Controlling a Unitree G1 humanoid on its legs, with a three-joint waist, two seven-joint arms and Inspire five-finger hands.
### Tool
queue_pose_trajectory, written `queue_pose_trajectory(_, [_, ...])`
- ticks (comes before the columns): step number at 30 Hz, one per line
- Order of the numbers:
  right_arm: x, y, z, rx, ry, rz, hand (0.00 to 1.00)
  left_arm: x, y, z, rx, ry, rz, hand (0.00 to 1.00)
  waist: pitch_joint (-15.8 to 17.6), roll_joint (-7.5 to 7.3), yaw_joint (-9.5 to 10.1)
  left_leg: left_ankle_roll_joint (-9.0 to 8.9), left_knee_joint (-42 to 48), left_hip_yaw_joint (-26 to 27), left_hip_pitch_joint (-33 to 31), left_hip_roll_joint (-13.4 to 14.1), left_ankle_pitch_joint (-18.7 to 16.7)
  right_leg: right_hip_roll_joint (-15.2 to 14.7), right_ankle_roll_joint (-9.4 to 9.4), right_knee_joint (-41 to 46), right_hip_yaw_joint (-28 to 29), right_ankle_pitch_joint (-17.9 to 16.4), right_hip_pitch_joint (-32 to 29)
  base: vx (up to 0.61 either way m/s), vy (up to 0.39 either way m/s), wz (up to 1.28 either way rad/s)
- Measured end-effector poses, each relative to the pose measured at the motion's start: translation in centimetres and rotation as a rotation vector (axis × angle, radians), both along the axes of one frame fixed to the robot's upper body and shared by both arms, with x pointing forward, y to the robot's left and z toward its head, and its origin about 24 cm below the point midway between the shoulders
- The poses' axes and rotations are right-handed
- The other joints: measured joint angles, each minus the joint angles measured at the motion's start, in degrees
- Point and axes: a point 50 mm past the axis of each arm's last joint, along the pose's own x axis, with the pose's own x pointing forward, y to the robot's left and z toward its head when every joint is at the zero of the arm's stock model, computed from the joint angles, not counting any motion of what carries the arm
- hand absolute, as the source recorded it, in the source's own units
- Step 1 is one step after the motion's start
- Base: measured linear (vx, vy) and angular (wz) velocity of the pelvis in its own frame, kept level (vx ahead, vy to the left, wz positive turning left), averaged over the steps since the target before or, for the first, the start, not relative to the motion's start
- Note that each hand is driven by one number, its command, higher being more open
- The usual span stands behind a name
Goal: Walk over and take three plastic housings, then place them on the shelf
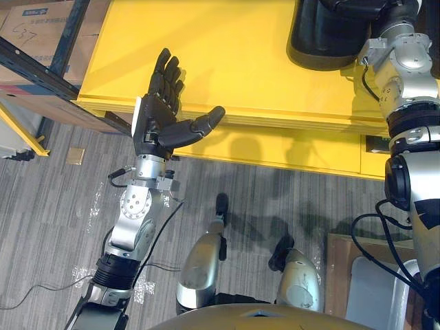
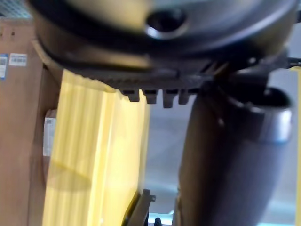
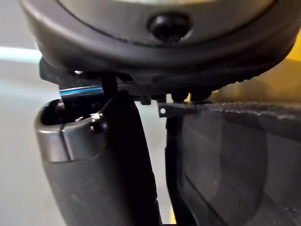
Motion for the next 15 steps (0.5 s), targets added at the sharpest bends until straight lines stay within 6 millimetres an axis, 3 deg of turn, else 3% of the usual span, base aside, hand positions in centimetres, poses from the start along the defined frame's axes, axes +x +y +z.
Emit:
queue_pose_trajectory(7, [-0.8,-0.2,1.5,-0.014,-0.163,-0.082,1.0,-0.1,0.0,-0.1,0.001,-0.002,-0.004,1.0,0.0,0.01,-0.09,0.47,0.01,-0.12,0.31,-0.32,0.39,-0.23,0.09,-0.22,-0.16,0.03,0.54,0.01,-0.033,0.02])
queue_pose_trajectory(10, [-1.5,0.0,3.0,-0.013,-0.259,-0.095,1.0,-0.7,0.2,-1.0,0.004,0.016,-0.008,1.0,-0.01,0.03,-1.16,0.34,0.0,-0.48,1.33,-0.29,0.25,0.13,0.53,-1.88,-0.83,0.32,2.58,0.03,-0.056,0.06])
queue_pose_trajectory(12, [-3.4,-0.4,5.2,-0.078,-0.395,-0.11,1.0,-1.0,0.0,-1.6,0.009,0.037,-0.025,1.0,-0.03,0.05,-1.24,0.29,-0.01,-0.38,2.01,0.06,-0.15,0.85,0.88,-3.53,-0.85,0.85,3.89,0.03,-0.073,-0.03])
queue_pose_trajectory(15, [-6.0,-0.2,5.7,-0.142,-0.553,-0.127,1.0,-1.4,-0.2,-2.2,0.011,0.062,-0.034,1.0,-0.16,-0.06,-1.58,0.4,-0.04,0.41,4.56,0.27,-0.92,1.61,1.14,-6.8,-0.66,2.03,7.34,0.04,-0.046,-0.11])
